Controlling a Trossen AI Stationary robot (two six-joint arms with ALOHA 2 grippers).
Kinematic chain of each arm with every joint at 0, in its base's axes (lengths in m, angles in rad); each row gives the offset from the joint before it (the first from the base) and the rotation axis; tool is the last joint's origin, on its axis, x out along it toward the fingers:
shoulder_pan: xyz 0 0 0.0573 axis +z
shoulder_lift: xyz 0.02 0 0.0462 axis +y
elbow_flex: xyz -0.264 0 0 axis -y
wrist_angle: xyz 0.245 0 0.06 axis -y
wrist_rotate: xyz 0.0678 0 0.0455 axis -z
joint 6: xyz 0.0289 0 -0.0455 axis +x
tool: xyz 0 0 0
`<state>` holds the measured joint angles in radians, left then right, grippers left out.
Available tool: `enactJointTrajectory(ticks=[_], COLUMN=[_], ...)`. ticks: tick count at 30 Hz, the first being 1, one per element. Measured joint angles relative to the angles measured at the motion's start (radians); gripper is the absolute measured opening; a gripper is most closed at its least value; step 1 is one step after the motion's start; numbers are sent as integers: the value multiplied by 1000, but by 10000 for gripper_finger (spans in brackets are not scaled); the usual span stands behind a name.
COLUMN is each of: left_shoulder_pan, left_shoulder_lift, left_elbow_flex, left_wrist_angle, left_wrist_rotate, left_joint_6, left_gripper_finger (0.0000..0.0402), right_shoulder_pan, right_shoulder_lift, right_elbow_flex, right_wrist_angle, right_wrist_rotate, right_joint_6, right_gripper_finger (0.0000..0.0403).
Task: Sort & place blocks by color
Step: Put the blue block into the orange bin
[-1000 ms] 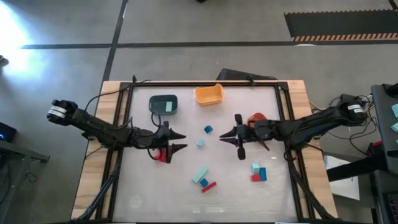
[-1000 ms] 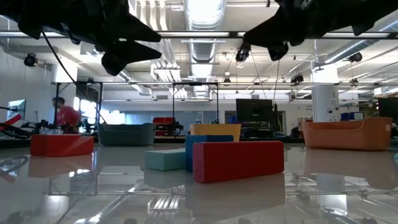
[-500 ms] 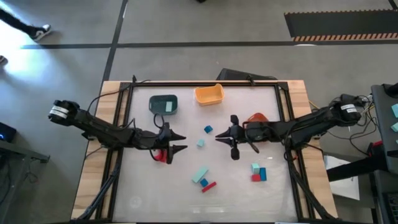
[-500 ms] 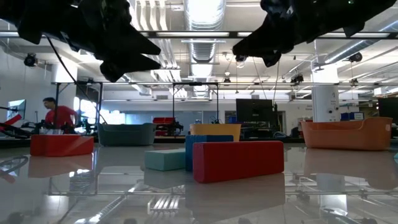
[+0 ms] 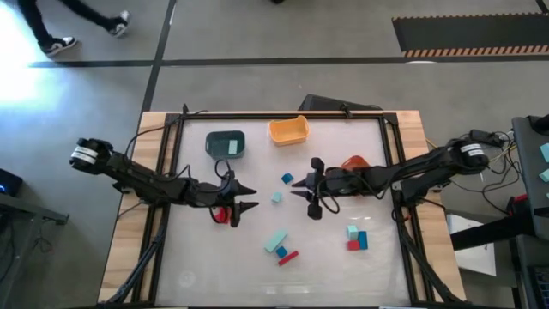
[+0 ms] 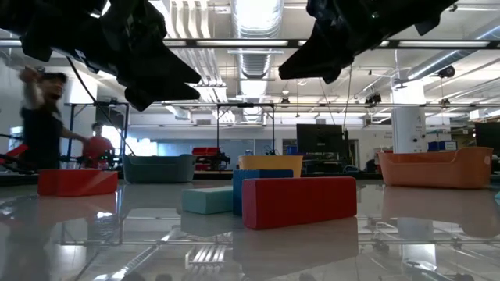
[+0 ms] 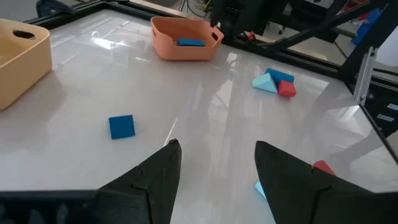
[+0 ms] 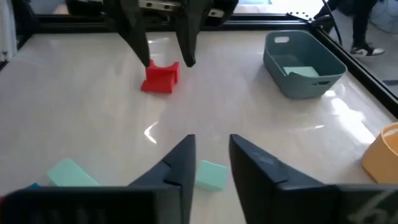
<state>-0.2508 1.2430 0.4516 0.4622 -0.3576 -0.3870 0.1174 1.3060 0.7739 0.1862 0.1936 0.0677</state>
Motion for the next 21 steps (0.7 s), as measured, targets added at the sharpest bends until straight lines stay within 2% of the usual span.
enactJointTrajectory(ticks=[6, 11, 15, 21], left_shoulder_pan=[1, 2, 2, 2], left_shoulder_lift=[0, -1, -1, -1], left_elbow_flex=[0, -2, -2, -10], left_wrist_angle=[1, 0, 1, 0], left_wrist_rotate=[-23, -107, -131, -131], left_joint_6=[1, 2, 6, 9], left_gripper_finger=[190, 190, 190, 190], right_shoulder_pan=[0, -1, -5, -13], right_shoulder_lift=[5, 30, 73, 141], right_elbow_flex=[4, 4, 3, 3], right_wrist_angle=[-15, -18, -18, -13], right_wrist_rotate=[93, 123, 122, 145], right_joint_6=[1, 11, 12, 18], right_gripper_finger=[170, 217, 228, 221])
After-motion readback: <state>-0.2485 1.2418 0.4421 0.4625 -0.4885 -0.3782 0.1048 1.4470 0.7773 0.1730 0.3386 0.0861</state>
